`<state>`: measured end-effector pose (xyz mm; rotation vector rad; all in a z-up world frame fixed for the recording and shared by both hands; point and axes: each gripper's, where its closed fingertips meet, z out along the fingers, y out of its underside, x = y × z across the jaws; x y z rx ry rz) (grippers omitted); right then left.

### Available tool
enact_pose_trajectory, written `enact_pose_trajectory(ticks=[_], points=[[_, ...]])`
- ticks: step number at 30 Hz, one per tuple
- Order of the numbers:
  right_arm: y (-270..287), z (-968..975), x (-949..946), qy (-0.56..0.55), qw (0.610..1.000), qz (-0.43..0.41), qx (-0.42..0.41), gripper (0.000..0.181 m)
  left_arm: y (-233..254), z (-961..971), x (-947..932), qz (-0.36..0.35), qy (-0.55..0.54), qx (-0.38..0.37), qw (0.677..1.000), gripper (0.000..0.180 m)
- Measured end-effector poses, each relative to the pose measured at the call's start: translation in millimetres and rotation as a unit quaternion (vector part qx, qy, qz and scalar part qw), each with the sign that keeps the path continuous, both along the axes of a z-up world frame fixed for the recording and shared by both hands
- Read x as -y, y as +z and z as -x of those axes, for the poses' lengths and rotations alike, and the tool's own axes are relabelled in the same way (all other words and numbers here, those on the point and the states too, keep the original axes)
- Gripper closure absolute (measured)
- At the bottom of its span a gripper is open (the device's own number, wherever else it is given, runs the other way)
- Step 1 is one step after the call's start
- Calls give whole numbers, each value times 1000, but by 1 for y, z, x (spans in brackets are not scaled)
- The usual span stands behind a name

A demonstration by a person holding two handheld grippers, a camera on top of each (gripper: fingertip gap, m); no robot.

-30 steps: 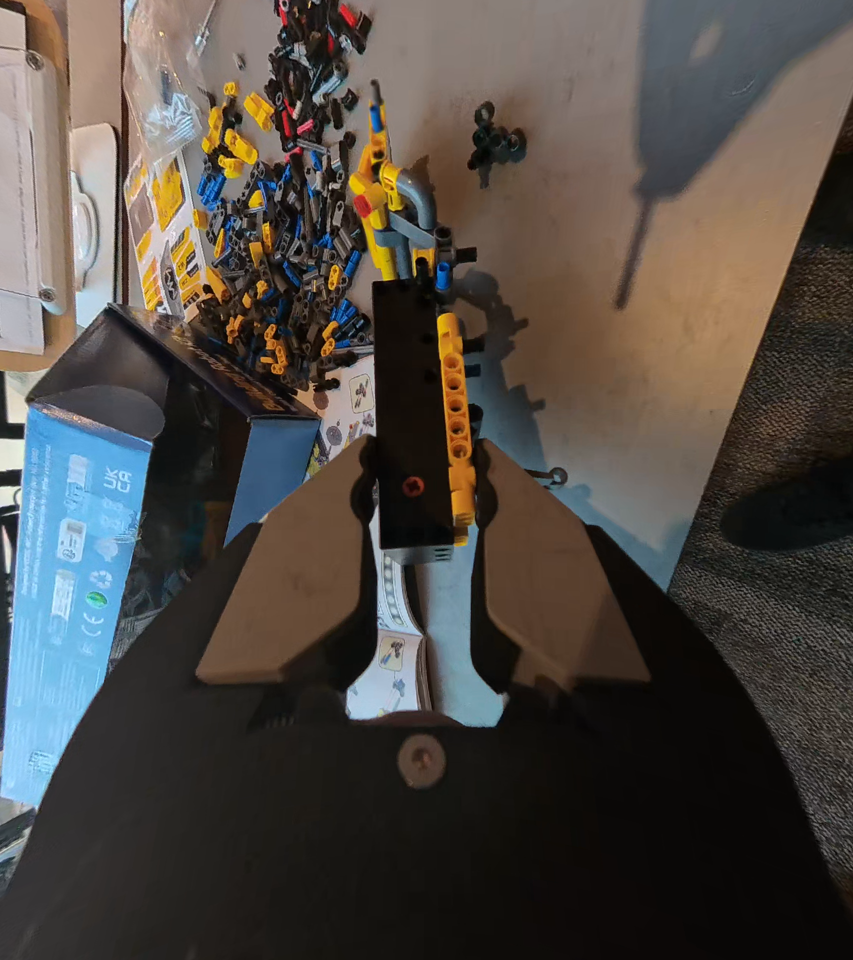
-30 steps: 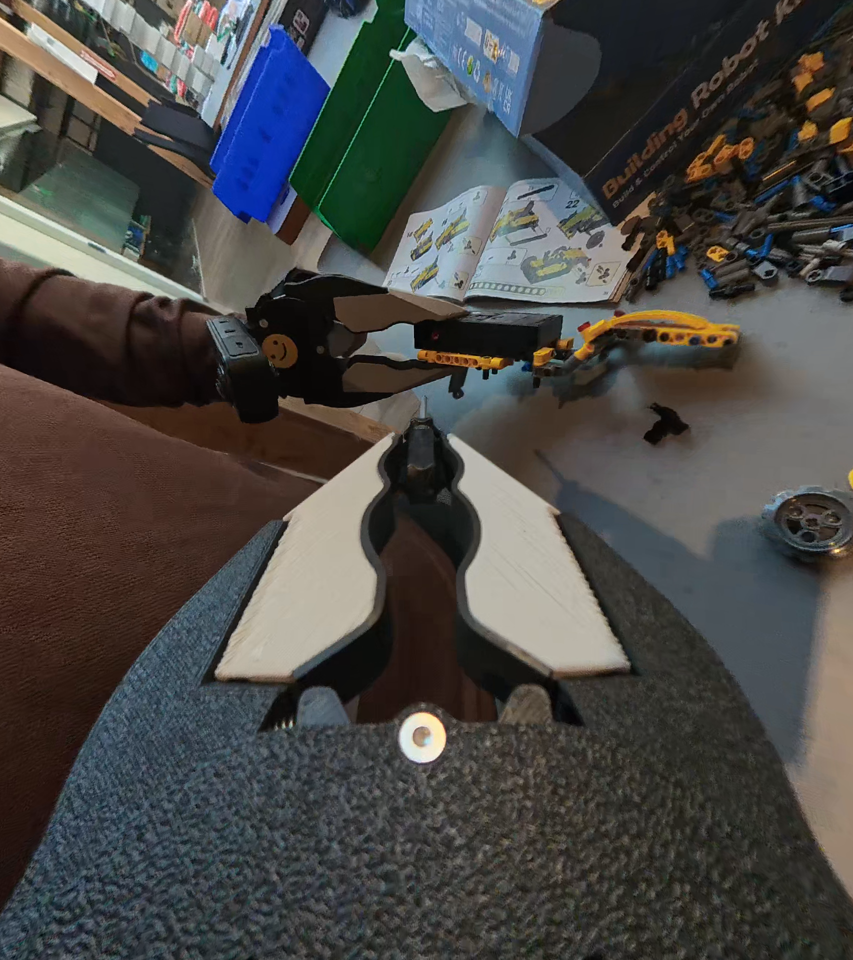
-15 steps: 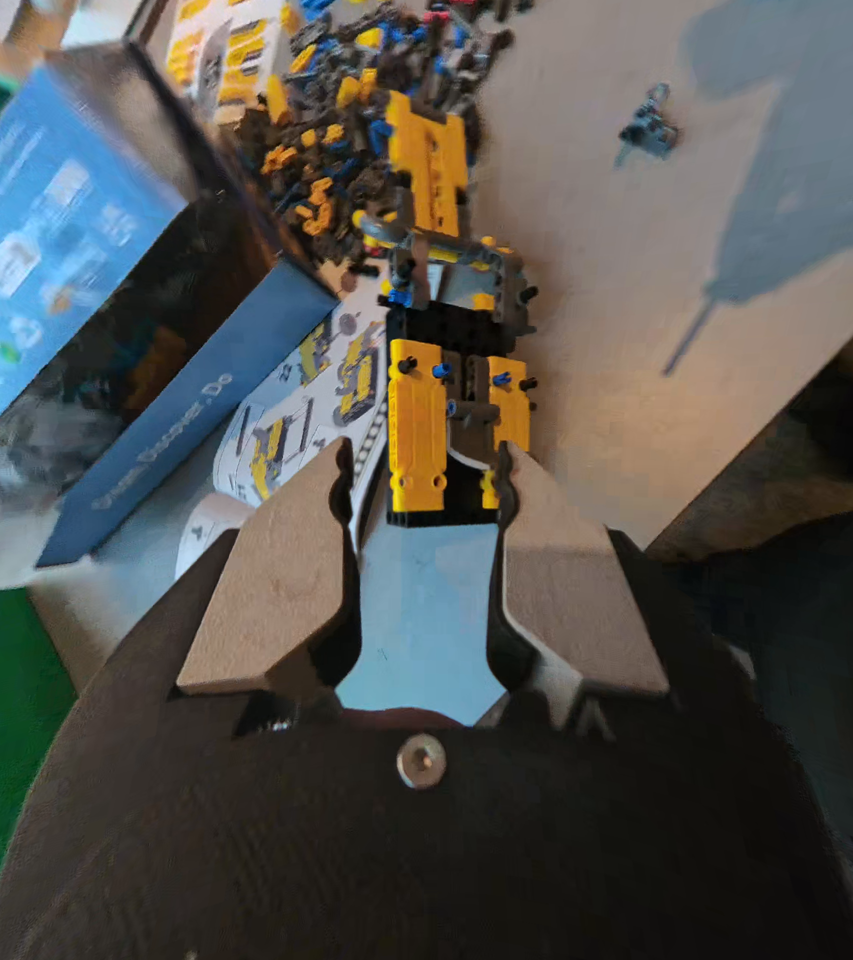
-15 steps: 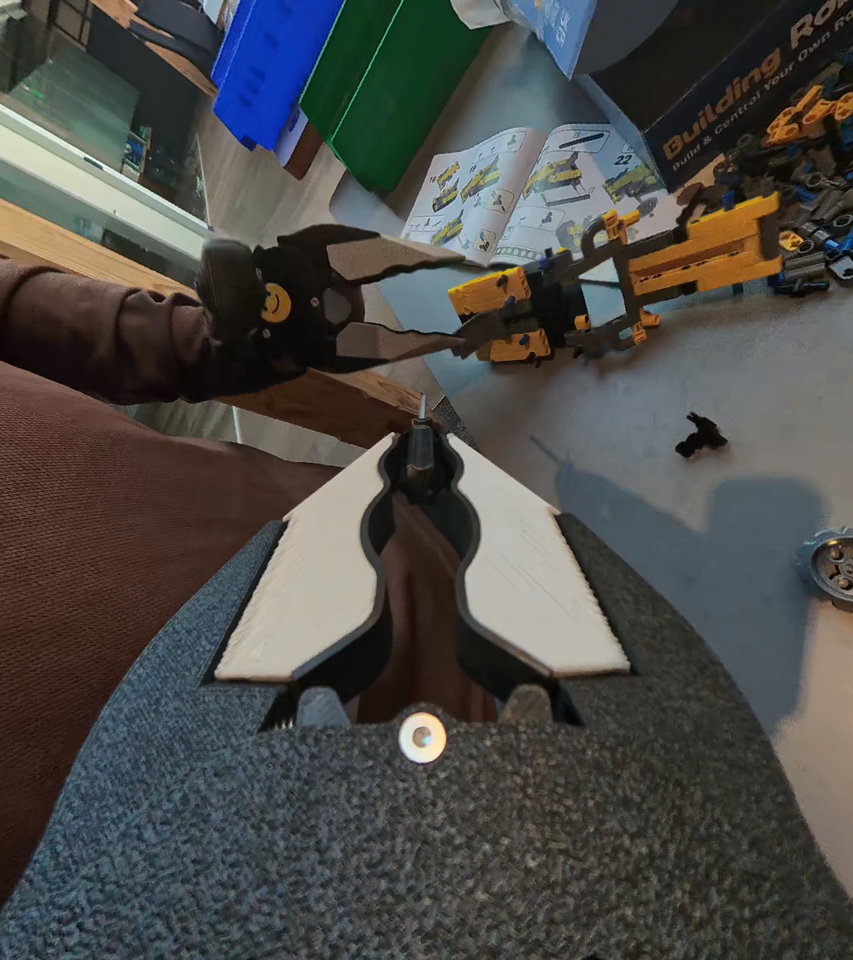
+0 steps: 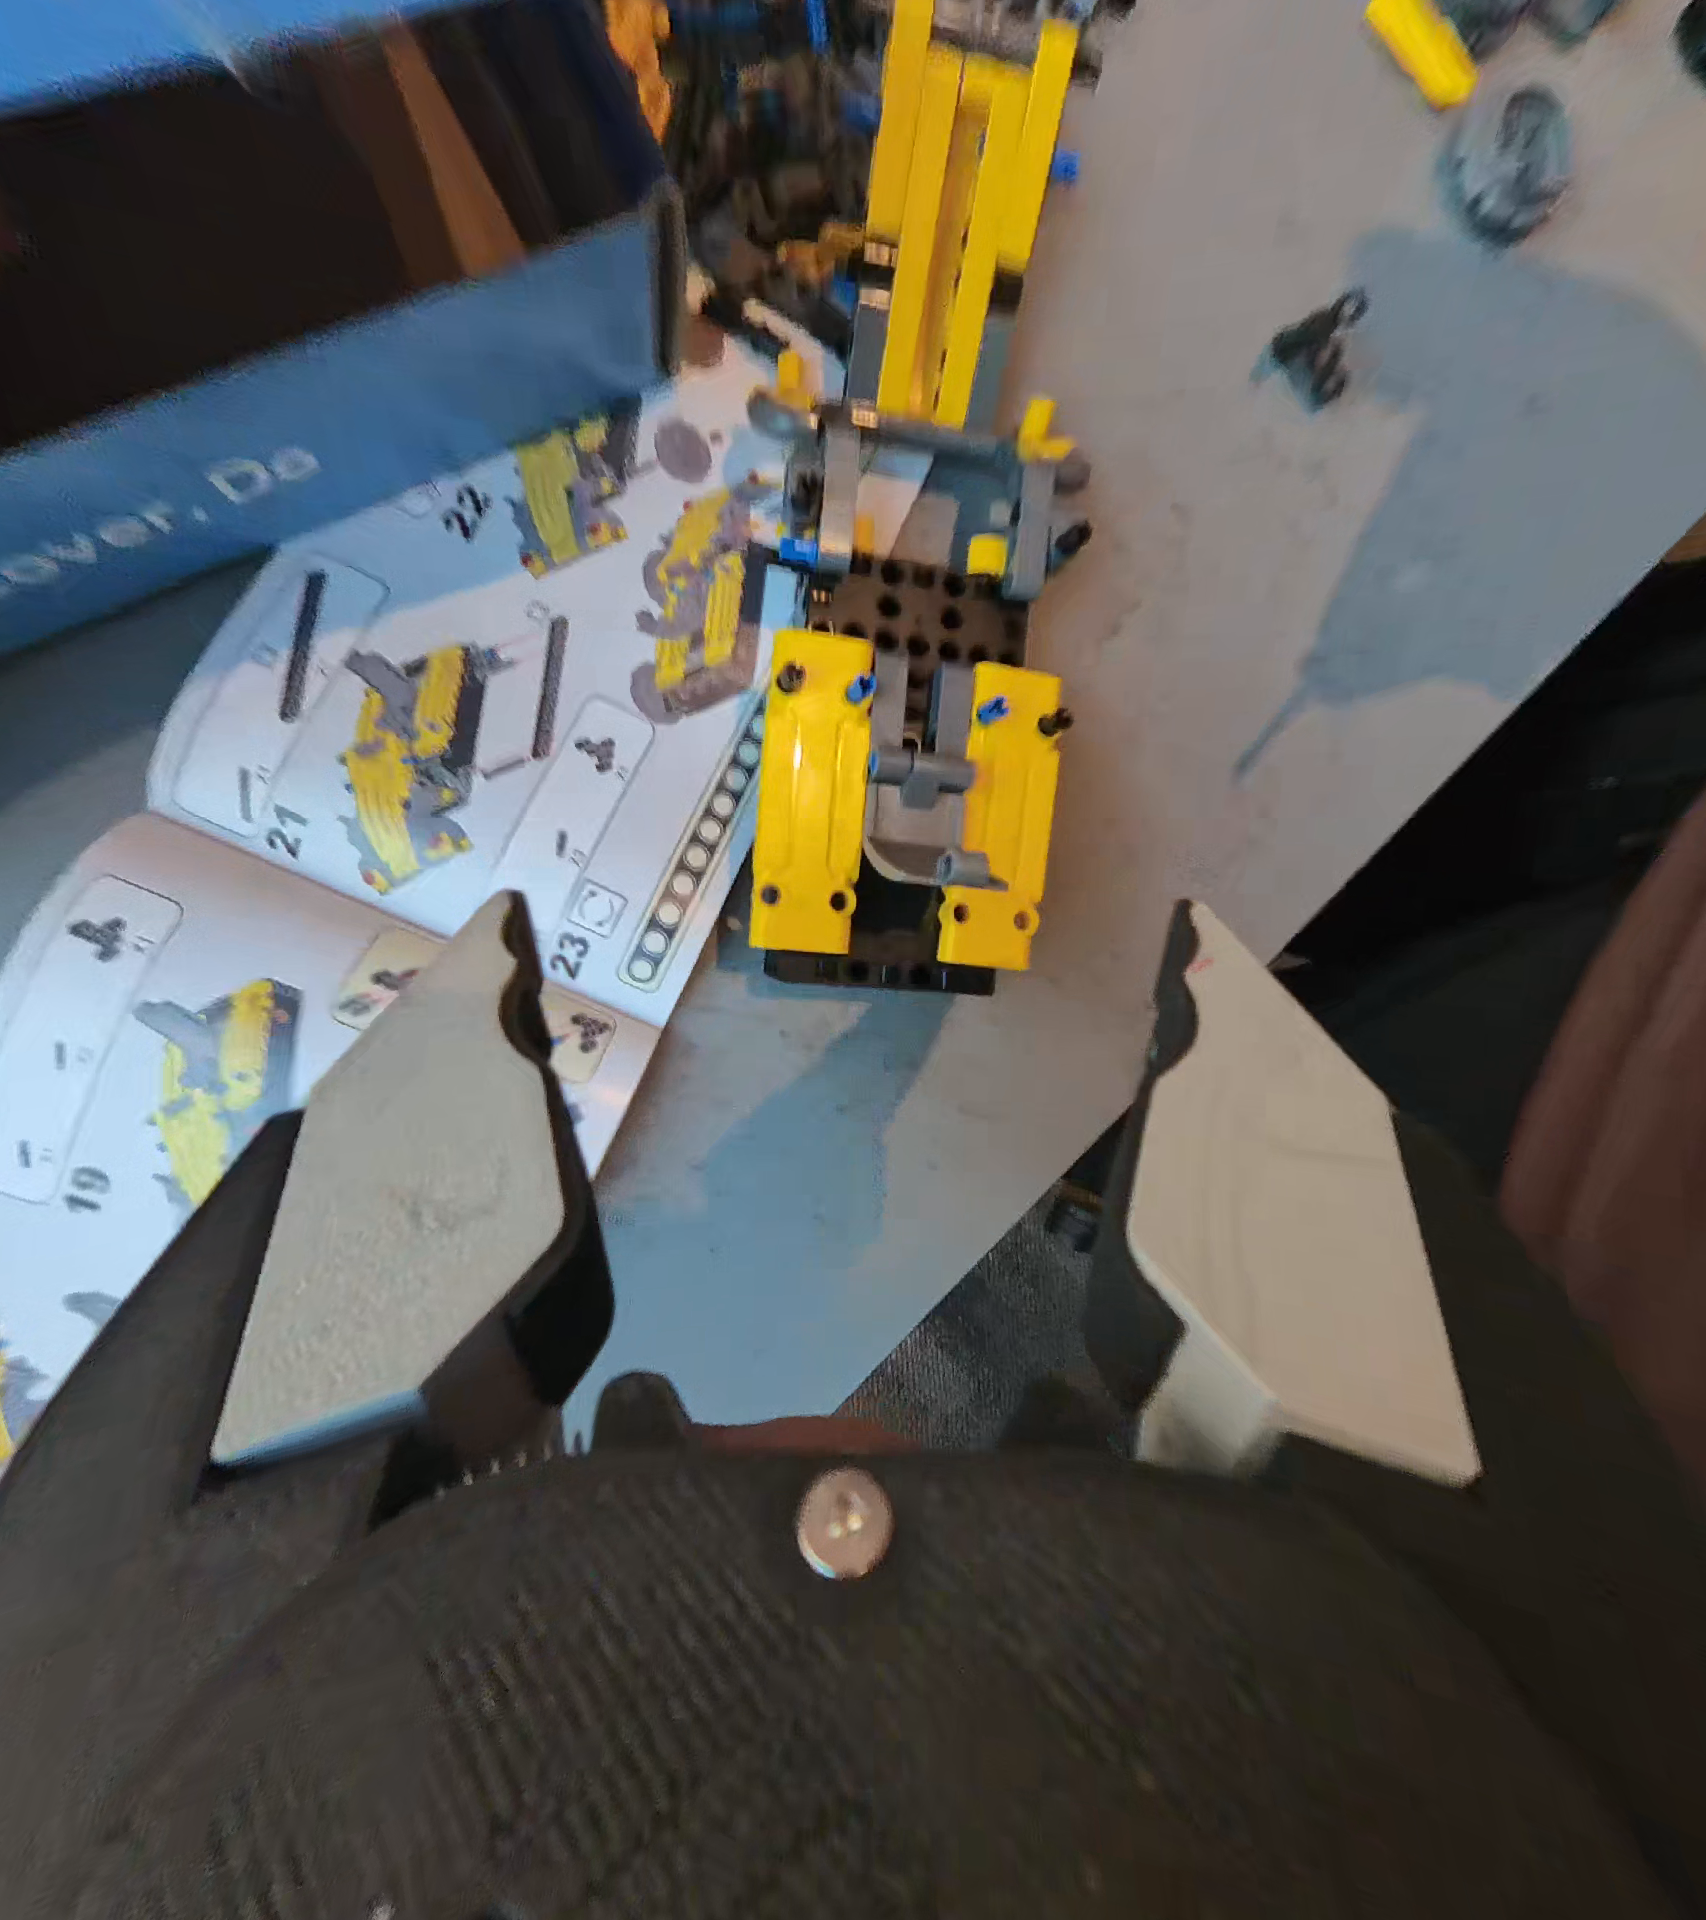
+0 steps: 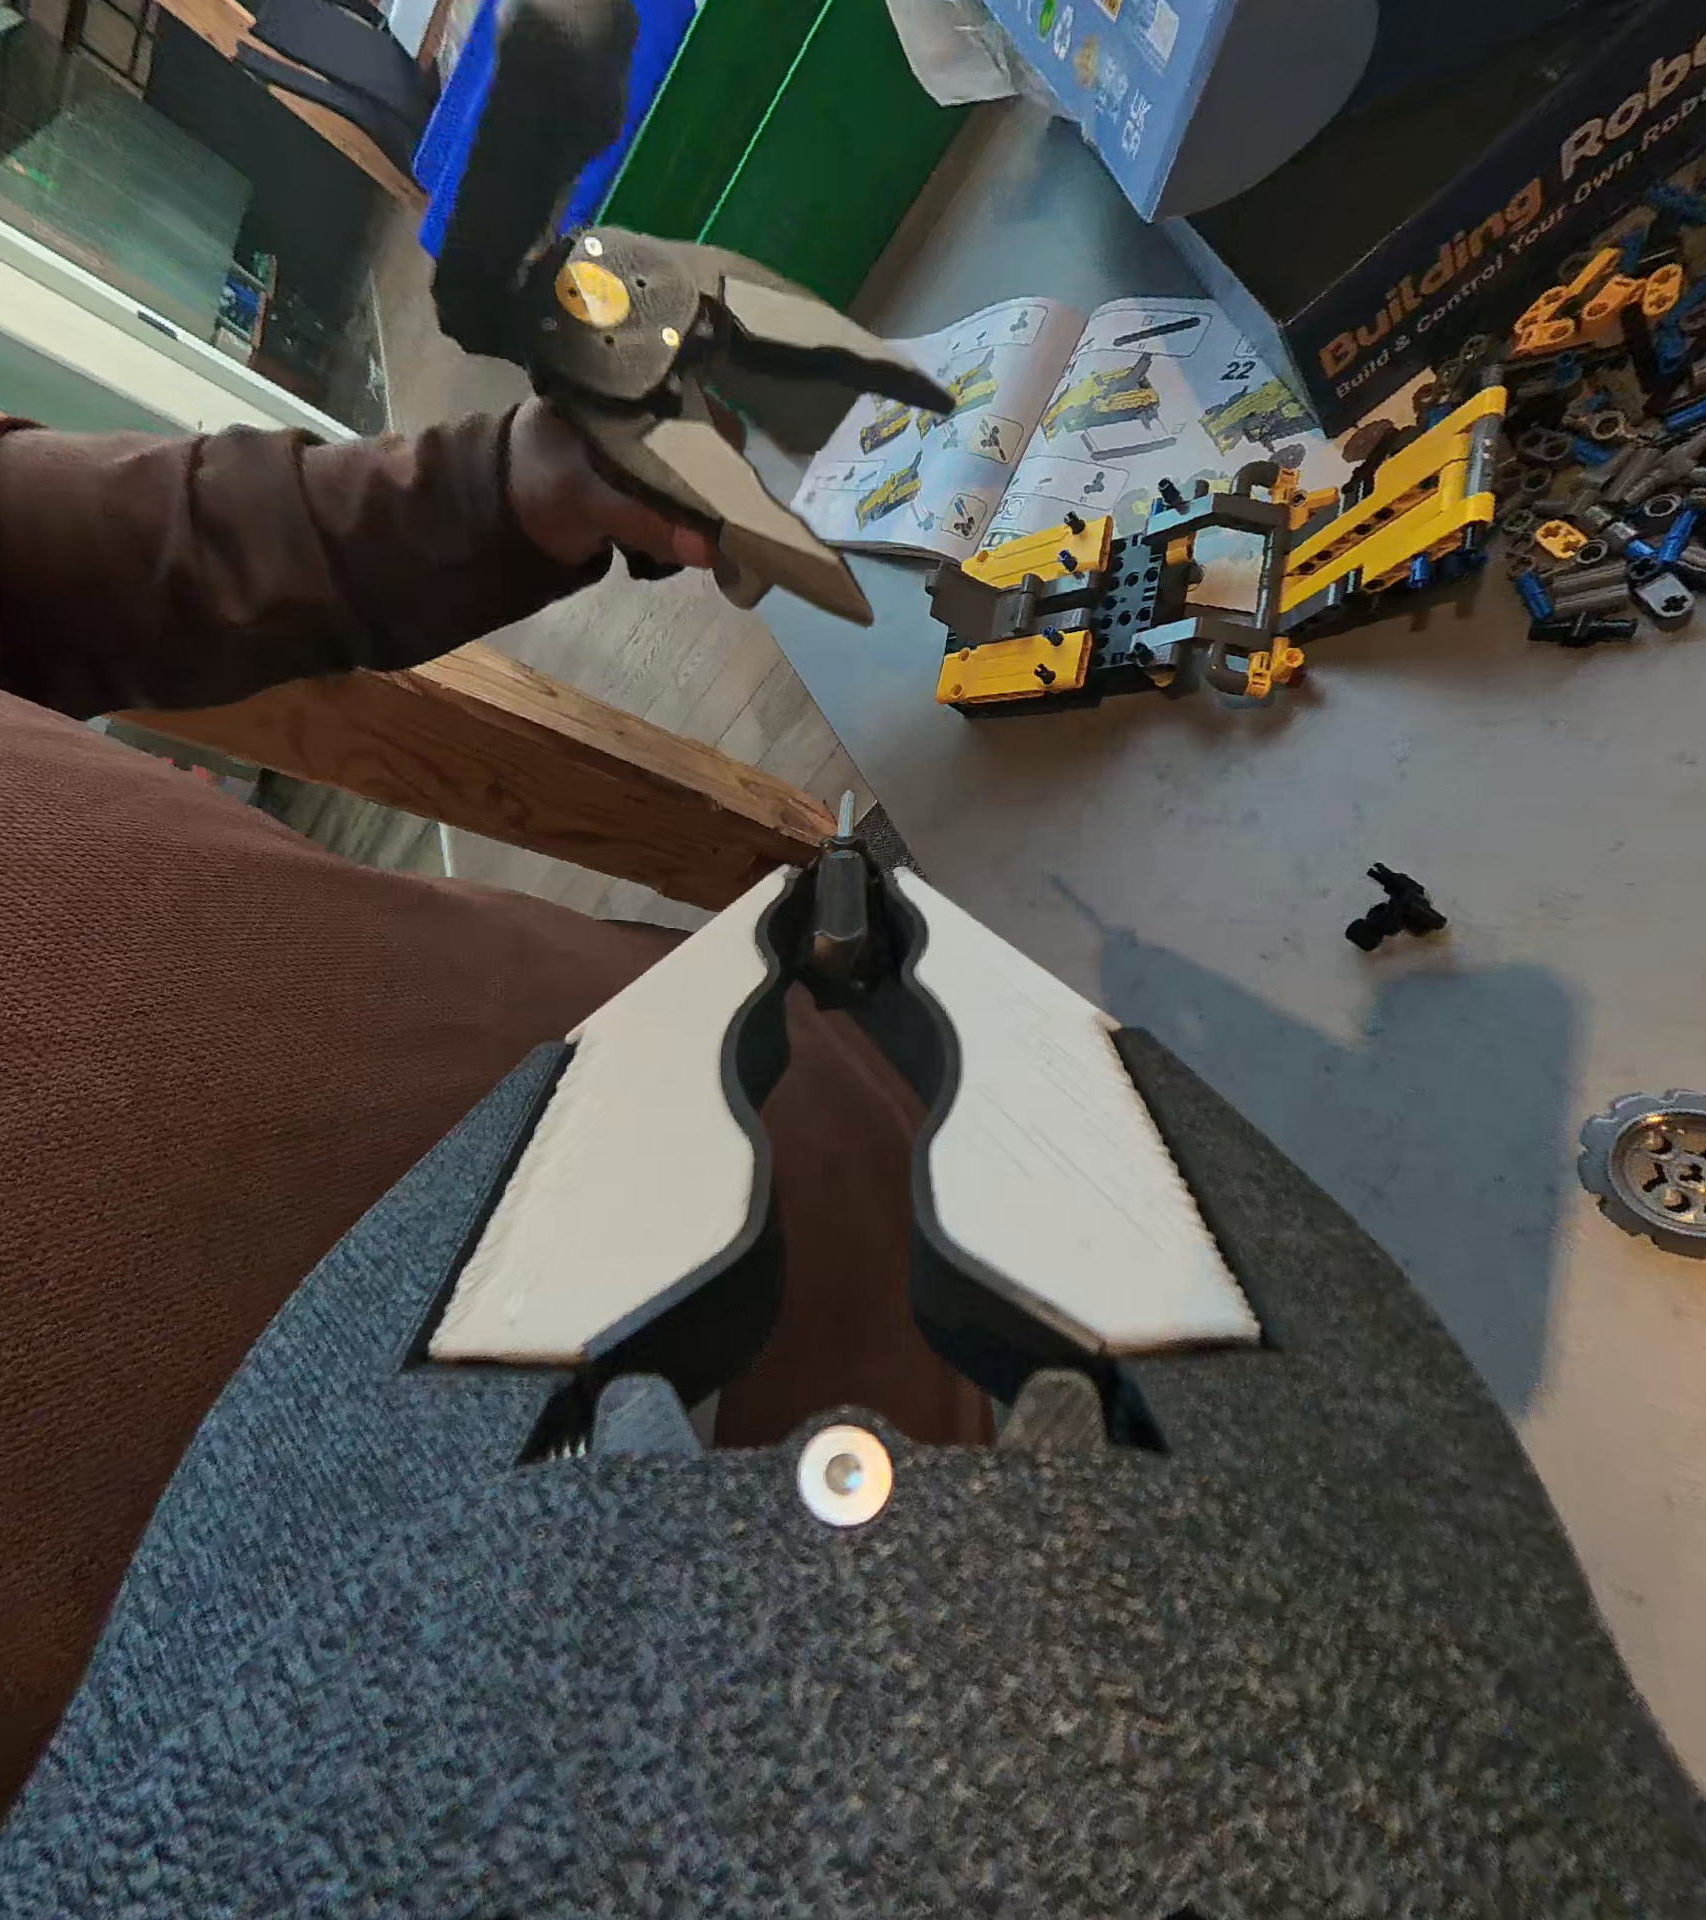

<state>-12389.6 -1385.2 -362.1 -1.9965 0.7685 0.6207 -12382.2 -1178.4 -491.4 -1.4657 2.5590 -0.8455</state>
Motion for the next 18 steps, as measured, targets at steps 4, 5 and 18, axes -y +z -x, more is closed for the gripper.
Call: enact_pose_trajectory(ticks=[4,5,18], points=[[0,-1,7,-17,1000,-2,-2,169,-31,7,26,-31,-14,12,999,59],[0,-1,9,-20,1000,-2,-4,169,-41,7,29,-58,-23,15,998,61],[7,-4,20,-36,999,-13,10,169,-34,-3,61,120,93,-159,976,96]])
